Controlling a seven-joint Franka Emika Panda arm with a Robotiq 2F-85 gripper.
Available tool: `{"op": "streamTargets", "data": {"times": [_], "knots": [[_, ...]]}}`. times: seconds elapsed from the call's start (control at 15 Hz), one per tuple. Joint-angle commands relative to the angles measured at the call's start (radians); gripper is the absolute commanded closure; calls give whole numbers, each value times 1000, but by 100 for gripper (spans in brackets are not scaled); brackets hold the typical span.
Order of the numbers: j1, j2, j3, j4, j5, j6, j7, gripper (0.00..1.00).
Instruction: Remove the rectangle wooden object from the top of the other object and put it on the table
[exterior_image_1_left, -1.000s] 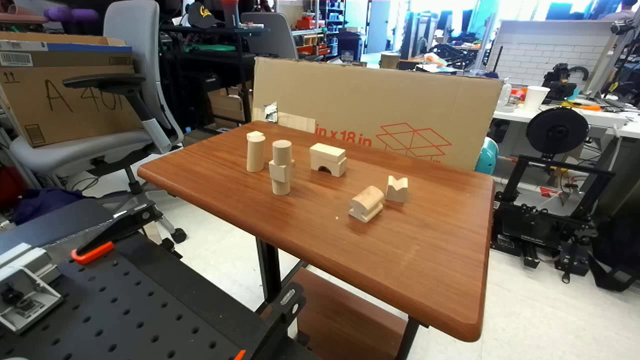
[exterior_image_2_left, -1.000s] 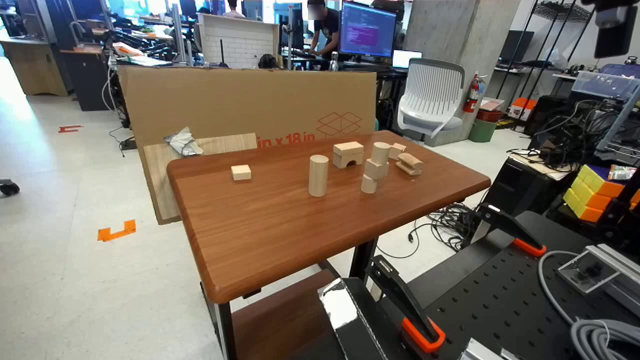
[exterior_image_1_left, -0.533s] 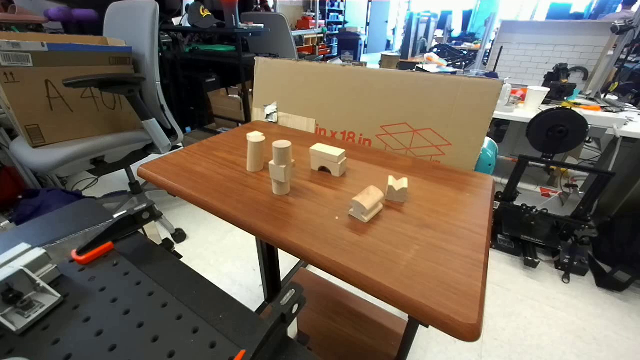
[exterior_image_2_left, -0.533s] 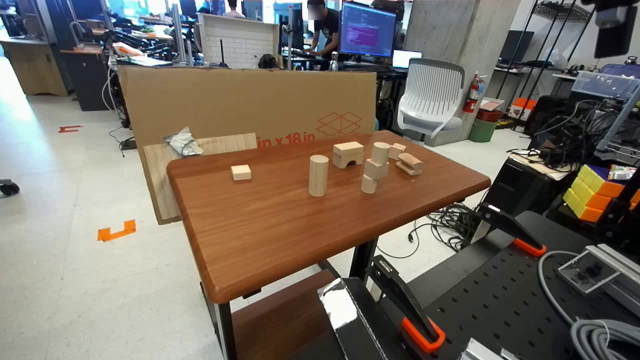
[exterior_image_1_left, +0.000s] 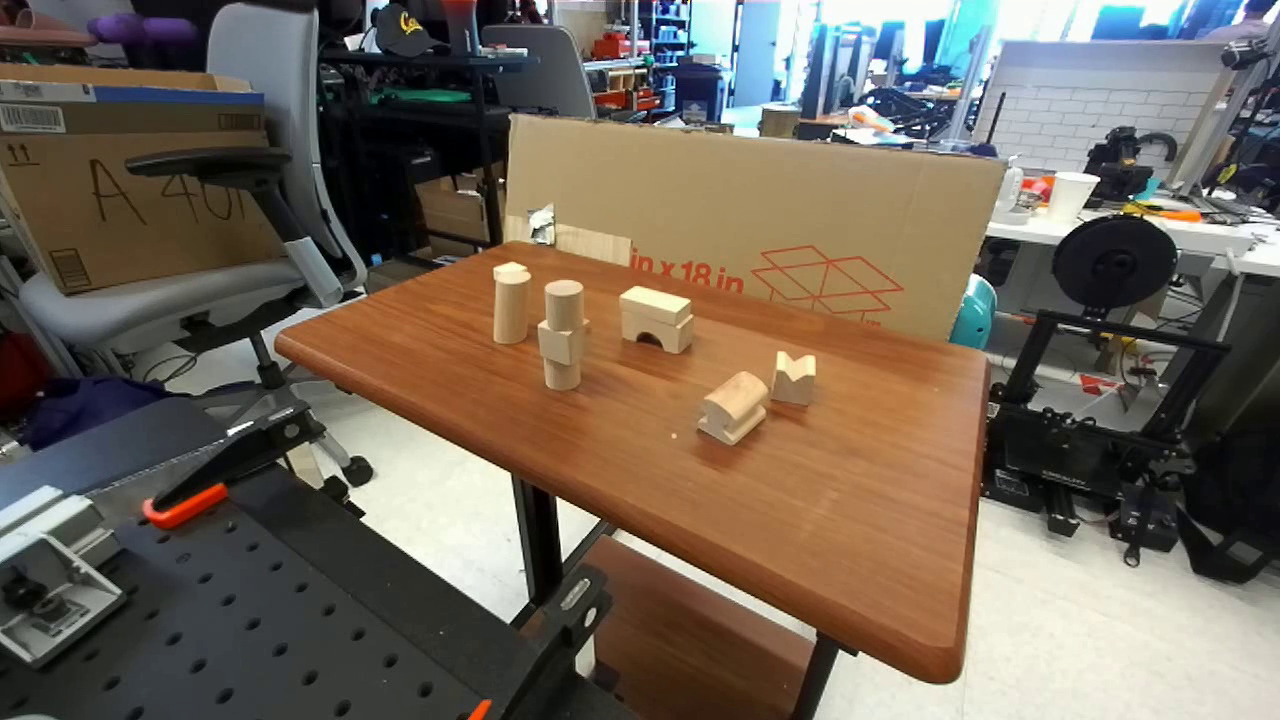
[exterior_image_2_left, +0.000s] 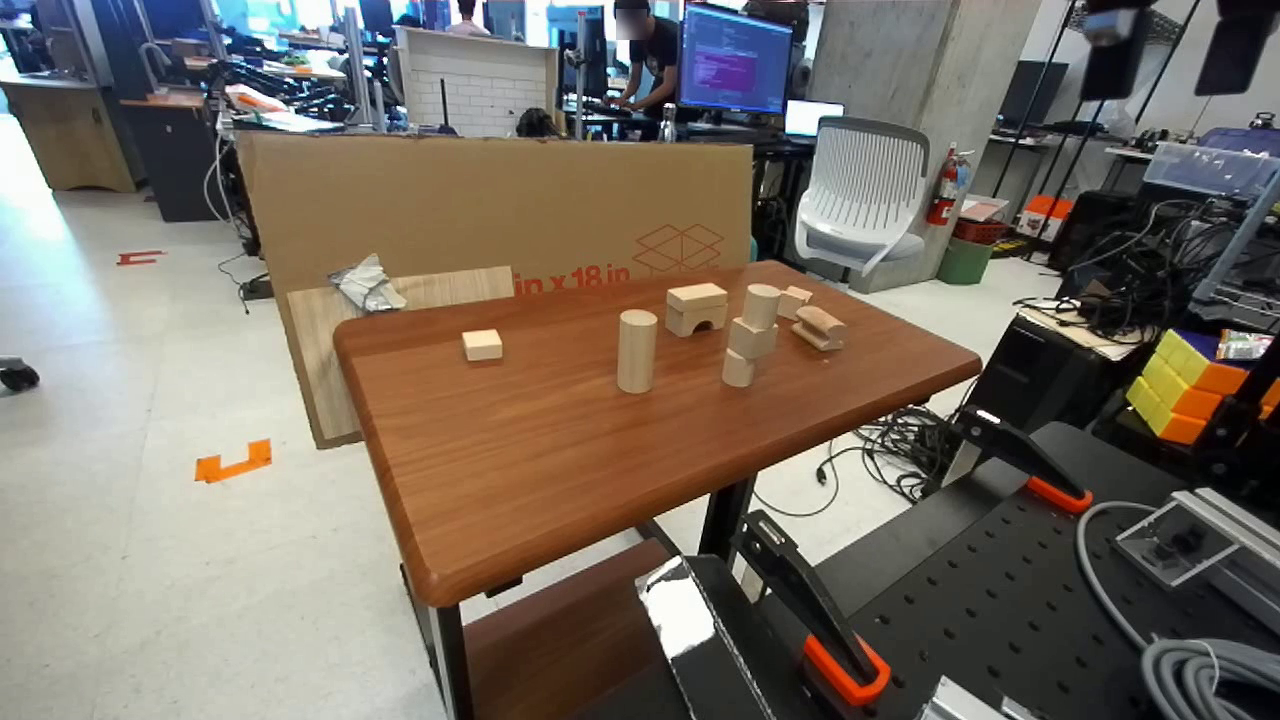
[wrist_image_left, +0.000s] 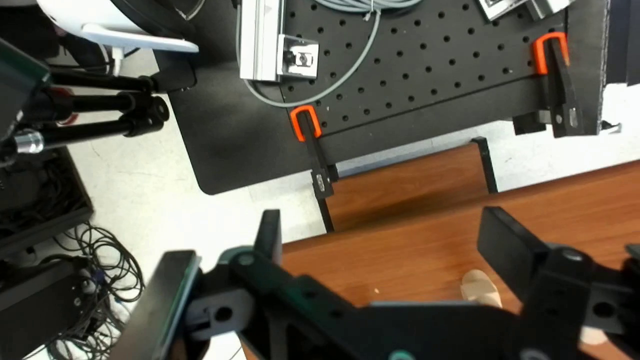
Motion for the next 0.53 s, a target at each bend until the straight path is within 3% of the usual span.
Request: {"op": "streamTargets", "data": {"times": [0.0,0.47], "knots": [[27,119,2,95,30,87,30,0],[88,365,4,236,81,369,-1,0]]}}
